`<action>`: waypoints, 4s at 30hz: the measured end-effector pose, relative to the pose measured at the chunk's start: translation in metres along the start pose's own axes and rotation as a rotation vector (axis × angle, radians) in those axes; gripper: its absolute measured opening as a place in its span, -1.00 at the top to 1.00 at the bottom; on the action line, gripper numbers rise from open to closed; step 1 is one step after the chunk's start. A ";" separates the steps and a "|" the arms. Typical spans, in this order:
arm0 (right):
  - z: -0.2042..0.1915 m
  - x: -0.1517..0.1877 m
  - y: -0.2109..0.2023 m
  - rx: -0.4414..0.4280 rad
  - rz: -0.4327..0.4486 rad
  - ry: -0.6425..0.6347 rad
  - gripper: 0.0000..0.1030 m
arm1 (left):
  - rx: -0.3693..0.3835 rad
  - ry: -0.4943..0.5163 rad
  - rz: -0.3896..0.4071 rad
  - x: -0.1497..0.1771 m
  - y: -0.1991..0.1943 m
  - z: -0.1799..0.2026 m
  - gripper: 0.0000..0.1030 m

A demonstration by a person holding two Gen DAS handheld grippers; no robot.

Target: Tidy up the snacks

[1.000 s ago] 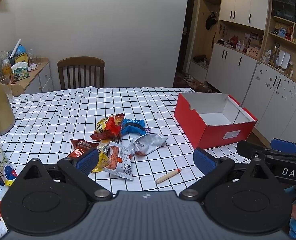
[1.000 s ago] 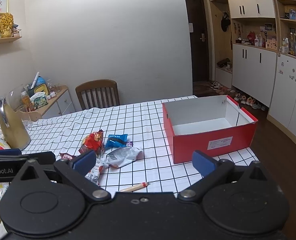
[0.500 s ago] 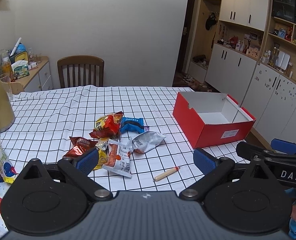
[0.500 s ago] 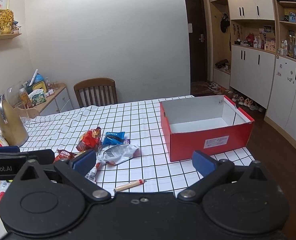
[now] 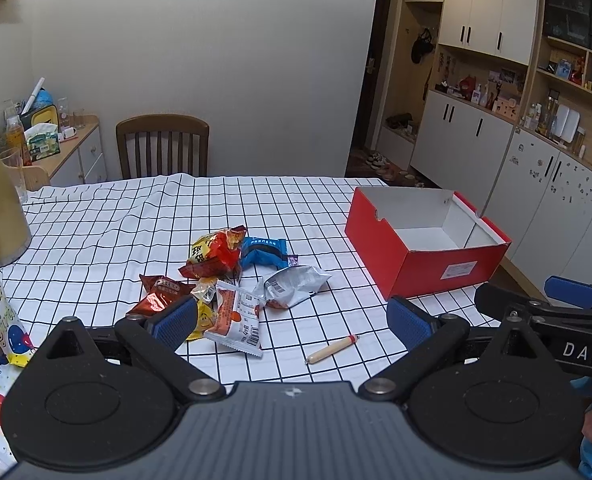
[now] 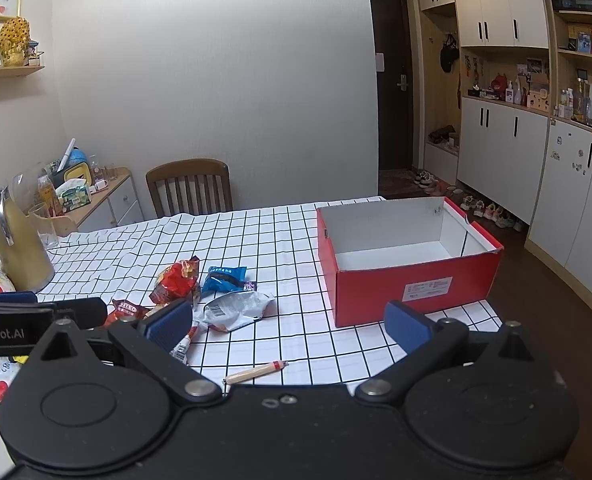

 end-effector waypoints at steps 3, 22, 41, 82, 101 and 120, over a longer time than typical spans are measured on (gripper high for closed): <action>0.001 0.000 -0.001 -0.001 0.006 -0.003 -0.99 | -0.002 0.003 0.006 0.000 -0.002 0.002 -0.97; -0.001 -0.004 -0.003 -0.024 0.035 -0.012 -0.99 | -0.015 0.002 0.043 -0.005 -0.002 0.001 -0.97; -0.003 -0.008 0.029 -0.023 -0.019 -0.034 -0.98 | -0.044 -0.094 -0.079 0.009 0.039 -0.036 -0.97; 0.014 0.057 0.237 0.143 -0.750 0.467 0.24 | -0.140 0.305 -0.249 0.044 0.224 -0.009 -0.78; 0.002 0.072 0.259 0.164 -0.837 0.474 0.70 | -0.136 0.298 -0.344 0.052 0.252 -0.014 -0.24; -0.031 0.075 0.261 0.172 -0.818 0.191 0.83 | -0.108 0.170 -0.358 0.054 0.239 -0.028 0.04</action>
Point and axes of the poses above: each gripper's, at about its wrist camera, not at the fingertips, and y roughly the way its jaws point, z to its right, x to its underside, the point moved 4 cm from there along y, roughly the way its jaws point, and after that the axes turned 10 degrees about y, right-handed, at the moved point
